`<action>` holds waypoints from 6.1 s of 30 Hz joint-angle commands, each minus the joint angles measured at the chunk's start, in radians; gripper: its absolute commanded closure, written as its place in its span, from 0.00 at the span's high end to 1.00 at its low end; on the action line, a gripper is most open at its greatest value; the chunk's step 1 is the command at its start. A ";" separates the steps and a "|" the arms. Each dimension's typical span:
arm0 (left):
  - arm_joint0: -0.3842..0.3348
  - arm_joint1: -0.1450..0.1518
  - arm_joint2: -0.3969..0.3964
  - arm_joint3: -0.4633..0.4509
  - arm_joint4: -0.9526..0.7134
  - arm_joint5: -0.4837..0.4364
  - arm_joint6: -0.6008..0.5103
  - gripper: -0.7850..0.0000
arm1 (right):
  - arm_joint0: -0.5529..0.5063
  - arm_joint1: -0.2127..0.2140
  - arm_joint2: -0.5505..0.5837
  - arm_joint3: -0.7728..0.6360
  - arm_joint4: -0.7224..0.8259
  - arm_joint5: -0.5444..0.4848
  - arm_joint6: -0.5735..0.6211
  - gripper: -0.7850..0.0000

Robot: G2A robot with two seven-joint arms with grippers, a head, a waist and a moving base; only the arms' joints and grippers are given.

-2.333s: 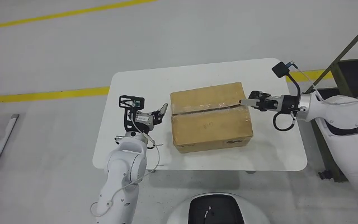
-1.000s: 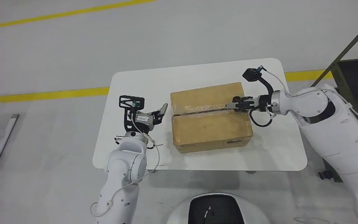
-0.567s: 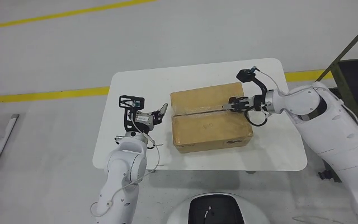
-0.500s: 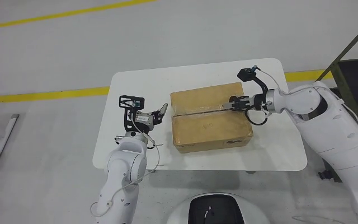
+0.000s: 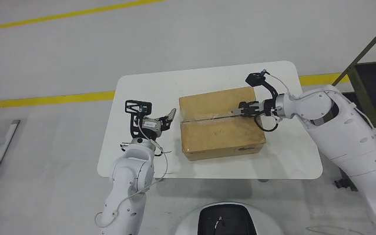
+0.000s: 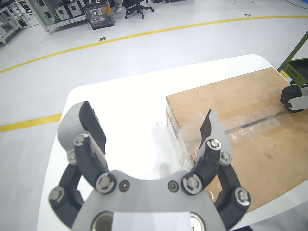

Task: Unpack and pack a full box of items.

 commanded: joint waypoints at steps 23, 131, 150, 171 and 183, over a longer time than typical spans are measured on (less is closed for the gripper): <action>0.000 0.000 0.000 0.000 0.000 0.000 0.000 1.00 | 0.048 -0.022 -0.062 0.054 0.066 -0.094 0.018 0.00; -0.189 -0.052 0.268 0.268 0.022 -0.124 -0.095 0.00 | -0.309 0.117 0.338 -0.249 0.114 -0.086 -0.284 0.00; -0.176 -0.054 0.262 0.266 0.025 -0.133 -0.095 0.00 | -0.293 0.071 0.089 -0.285 -0.282 -0.172 -0.578 0.00; -0.167 -0.055 0.246 0.252 0.027 -0.132 -0.098 0.36 | -0.294 0.060 0.087 -0.220 -0.418 -0.099 -0.551 0.00; -0.124 -0.045 0.151 0.142 0.018 -0.082 -0.096 1.00 | -0.362 0.072 0.165 -0.321 -0.469 -0.115 -0.605 0.00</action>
